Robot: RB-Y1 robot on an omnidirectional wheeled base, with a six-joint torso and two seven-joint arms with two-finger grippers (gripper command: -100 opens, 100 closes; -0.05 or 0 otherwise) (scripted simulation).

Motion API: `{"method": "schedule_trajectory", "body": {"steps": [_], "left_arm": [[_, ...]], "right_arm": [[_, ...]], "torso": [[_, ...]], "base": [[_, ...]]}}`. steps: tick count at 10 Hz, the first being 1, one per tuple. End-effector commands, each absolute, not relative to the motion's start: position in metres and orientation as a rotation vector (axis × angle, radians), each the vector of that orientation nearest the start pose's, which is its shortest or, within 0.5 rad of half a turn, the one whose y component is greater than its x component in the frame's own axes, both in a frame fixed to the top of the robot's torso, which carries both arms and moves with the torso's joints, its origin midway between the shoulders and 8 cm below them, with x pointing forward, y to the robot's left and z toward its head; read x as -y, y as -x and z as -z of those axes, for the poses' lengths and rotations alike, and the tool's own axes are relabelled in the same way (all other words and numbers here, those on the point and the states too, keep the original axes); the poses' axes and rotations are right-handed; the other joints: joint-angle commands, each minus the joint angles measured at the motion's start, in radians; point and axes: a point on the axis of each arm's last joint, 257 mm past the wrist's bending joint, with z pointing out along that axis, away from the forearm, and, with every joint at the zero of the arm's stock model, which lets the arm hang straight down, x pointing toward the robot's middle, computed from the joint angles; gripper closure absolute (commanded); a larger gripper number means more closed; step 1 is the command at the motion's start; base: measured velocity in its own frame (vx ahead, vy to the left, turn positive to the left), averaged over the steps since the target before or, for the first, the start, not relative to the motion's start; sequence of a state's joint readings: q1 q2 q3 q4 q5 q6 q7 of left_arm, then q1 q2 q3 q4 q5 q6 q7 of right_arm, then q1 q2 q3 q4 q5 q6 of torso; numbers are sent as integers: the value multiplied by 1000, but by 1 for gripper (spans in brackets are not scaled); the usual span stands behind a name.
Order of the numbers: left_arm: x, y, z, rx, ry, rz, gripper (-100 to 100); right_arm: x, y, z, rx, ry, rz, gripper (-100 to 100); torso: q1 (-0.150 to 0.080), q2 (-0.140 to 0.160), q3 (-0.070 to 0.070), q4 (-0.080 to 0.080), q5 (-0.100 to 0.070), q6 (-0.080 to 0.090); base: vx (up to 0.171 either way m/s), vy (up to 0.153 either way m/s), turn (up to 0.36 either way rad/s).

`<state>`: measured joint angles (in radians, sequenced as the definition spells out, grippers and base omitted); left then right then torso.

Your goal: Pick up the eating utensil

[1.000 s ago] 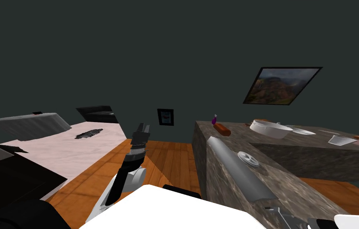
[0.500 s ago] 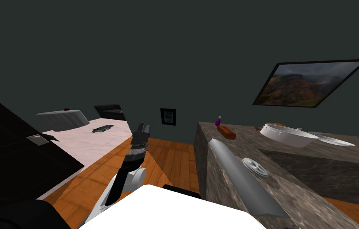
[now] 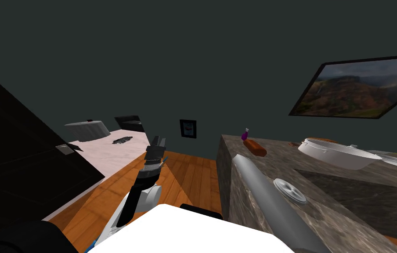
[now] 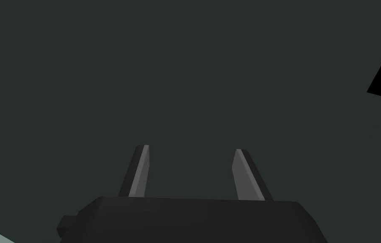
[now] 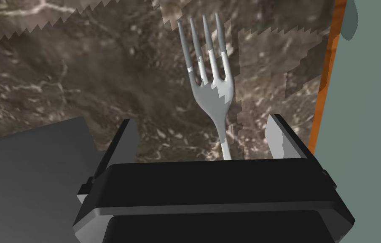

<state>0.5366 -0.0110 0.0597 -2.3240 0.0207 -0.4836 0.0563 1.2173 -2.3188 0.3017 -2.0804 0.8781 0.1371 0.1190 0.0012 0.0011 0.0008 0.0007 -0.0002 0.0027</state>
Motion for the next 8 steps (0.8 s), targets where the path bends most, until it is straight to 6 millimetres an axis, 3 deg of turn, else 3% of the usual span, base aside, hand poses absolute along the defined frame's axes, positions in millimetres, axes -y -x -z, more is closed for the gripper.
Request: {"method": "schedule_trajectory", "body": {"steps": [1,7,8], "left_arm": [[-304,-330,-31,-575,693,1293,0],[-304,-330,-31,-575,693,1293,0],[-304,-330,-31,-575,693,1293,0]], "right_arm": [[499,-83,343,-2467,1959,56,-100],[516,-57,356,-2552,1856,65,-100],[513,-60,355,-2542,1867,64,-100]], "torso": [[0,0,0,0,0,0],[0,1,0,0,0,0],[0,0,0,0,0,0]], "base": [[-39,15,110],[-30,16,141],[-9,6,30]]}}
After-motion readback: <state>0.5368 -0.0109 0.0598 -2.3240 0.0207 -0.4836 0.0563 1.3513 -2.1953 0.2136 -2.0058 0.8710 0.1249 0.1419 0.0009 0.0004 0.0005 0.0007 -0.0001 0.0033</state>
